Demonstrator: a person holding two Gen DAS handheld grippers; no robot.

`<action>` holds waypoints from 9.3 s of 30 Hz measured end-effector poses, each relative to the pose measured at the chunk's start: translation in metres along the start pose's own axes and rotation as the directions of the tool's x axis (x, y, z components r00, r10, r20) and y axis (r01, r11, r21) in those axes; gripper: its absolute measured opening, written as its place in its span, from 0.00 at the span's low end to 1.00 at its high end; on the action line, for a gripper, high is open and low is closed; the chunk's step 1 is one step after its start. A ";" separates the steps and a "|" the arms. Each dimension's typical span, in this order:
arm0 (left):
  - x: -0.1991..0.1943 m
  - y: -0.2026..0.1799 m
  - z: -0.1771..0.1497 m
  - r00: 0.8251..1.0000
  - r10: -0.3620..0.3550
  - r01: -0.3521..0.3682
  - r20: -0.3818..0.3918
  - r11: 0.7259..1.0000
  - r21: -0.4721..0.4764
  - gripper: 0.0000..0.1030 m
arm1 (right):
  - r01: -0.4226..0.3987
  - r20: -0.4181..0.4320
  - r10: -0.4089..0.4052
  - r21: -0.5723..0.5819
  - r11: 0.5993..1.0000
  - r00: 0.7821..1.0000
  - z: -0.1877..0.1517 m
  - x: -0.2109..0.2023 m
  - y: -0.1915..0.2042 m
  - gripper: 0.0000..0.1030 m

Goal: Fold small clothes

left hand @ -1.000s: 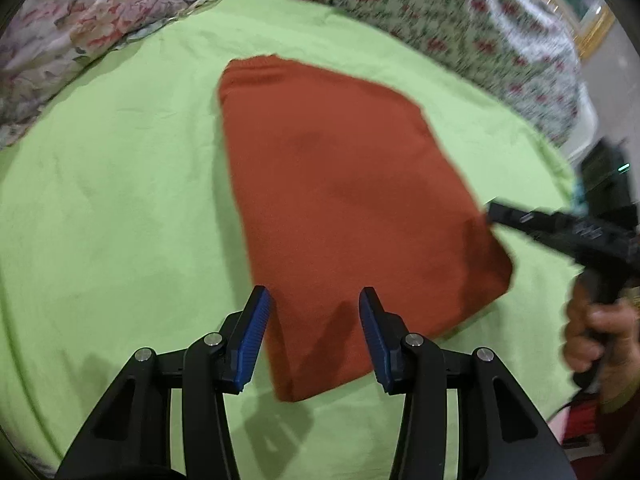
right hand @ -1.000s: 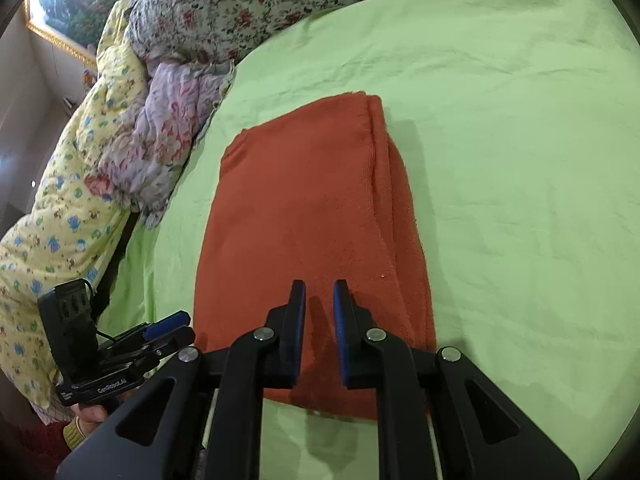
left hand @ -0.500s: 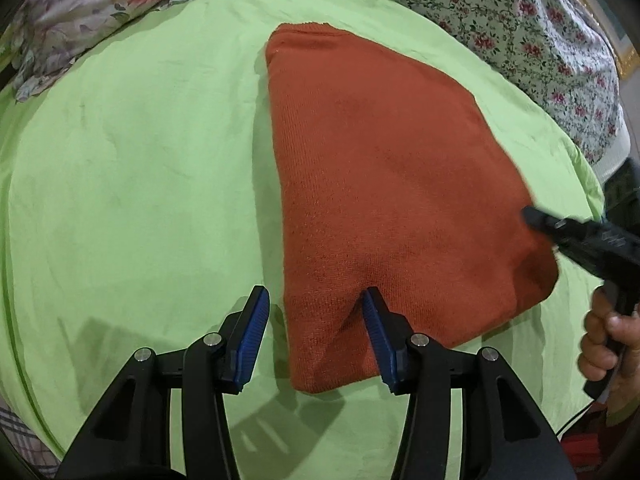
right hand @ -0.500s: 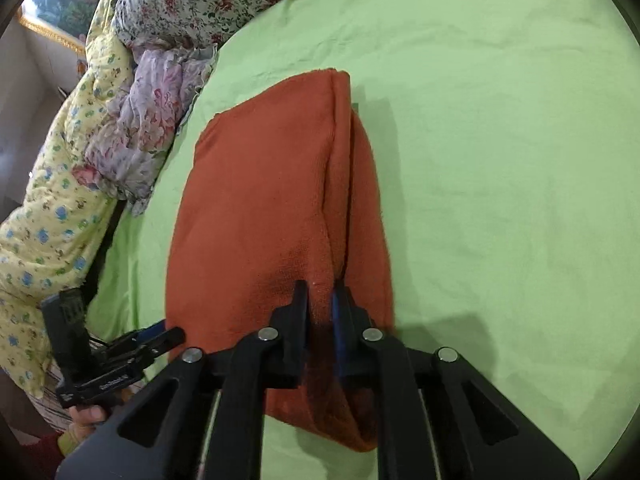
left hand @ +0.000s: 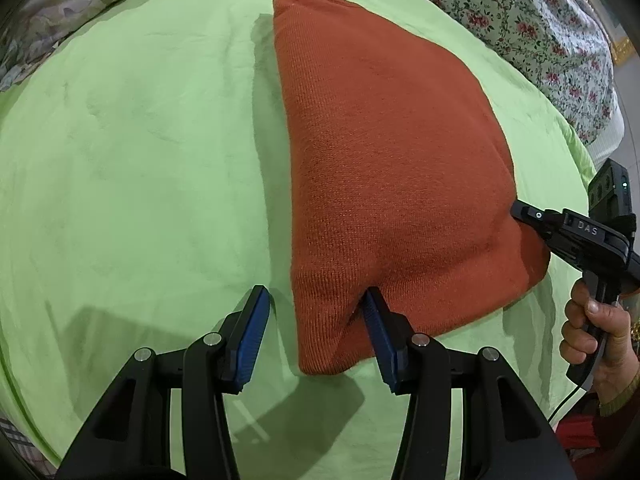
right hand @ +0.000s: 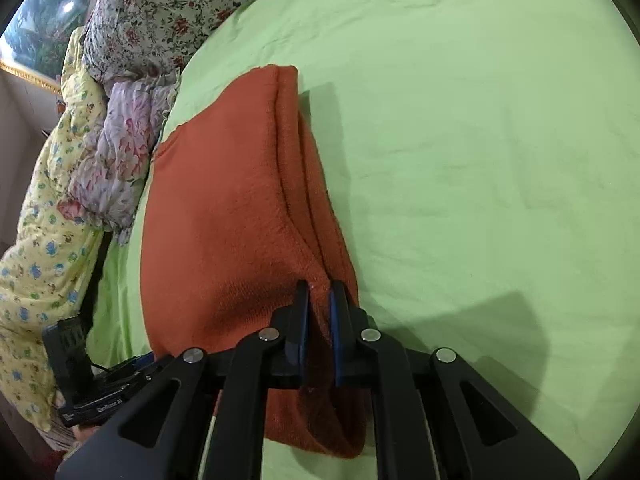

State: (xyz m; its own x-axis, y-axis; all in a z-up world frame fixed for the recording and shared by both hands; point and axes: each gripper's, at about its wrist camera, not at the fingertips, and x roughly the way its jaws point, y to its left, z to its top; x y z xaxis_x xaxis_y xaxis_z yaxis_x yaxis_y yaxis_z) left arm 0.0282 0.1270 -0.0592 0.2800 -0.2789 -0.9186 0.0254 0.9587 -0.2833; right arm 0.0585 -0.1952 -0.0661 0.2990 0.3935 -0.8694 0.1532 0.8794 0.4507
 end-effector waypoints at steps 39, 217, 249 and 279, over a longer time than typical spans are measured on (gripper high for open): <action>-0.083 -0.041 -0.093 0.951 0.199 -0.218 0.236 0.975 0.054 0.77 | 0.100 0.065 -0.081 -0.363 0.926 0.995 -0.103 -0.082 0.062 0.67; -0.045 -0.052 0.000 0.936 0.272 -0.296 0.225 0.952 0.079 0.82 | 0.187 0.129 -0.149 -0.370 0.910 0.980 -0.037 -0.023 0.104 0.84; -0.048 -0.052 -0.004 0.934 0.271 -0.294 0.234 0.953 0.074 0.82 | 0.187 0.140 -0.144 -0.375 0.908 0.980 -0.038 -0.024 0.109 0.84; -0.044 -0.054 0.001 0.933 0.274 -0.301 0.234 0.950 0.088 0.82 | 0.189 0.147 -0.144 -0.363 0.912 0.979 -0.032 -0.026 0.106 0.84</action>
State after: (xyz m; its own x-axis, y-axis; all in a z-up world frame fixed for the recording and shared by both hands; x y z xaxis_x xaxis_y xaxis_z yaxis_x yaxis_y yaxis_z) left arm 0.0154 0.0880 -0.0031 0.4928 0.0158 -0.8700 0.0240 0.9992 0.0317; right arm 0.0365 -0.1034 -0.0018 0.4091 0.2193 -0.8858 -0.1459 0.9739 0.1737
